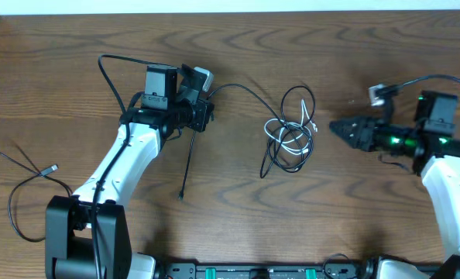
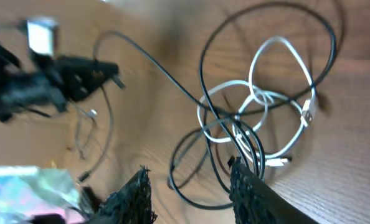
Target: Untangle cables
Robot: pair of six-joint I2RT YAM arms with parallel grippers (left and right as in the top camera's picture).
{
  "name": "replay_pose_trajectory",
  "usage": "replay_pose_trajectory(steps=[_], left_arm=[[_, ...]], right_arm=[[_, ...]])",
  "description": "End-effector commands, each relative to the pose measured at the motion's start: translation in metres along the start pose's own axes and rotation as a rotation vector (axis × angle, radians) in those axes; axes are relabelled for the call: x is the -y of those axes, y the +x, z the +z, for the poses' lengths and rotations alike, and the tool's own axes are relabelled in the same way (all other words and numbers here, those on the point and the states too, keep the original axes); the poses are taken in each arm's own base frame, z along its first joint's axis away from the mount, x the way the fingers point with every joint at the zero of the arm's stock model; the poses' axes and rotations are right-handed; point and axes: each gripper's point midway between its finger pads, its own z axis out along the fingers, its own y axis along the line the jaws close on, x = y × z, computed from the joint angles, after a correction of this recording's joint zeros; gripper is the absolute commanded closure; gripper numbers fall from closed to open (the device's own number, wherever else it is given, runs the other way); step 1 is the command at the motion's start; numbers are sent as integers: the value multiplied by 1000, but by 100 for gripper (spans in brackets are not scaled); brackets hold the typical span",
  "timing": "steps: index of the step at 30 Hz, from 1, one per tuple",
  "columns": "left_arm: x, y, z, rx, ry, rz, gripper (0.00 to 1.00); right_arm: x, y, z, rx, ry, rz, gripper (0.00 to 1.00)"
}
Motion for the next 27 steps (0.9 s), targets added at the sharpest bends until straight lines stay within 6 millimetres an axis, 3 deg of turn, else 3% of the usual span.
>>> replay_pose_trajectory(steps=[1, 9, 13, 20, 27], left_arm=[[3, -3, -3, 12, 14, -13, 92], [3, -3, -3, 12, 13, -13, 92], [3, -3, -3, 12, 13, -13, 92], [3, -2, -3, 10, 14, -13, 92], [3, -2, -3, 9, 14, -13, 92]], right_arm=[[19, 19, 12, -74, 168, -87, 61], [33, 48, 32, -187, 337, -158, 62], [33, 60, 40, -211, 331, -175, 63], [13, 53, 66, -192, 264, -403, 62], [43, 45, 94, -202, 352, -508, 68]])
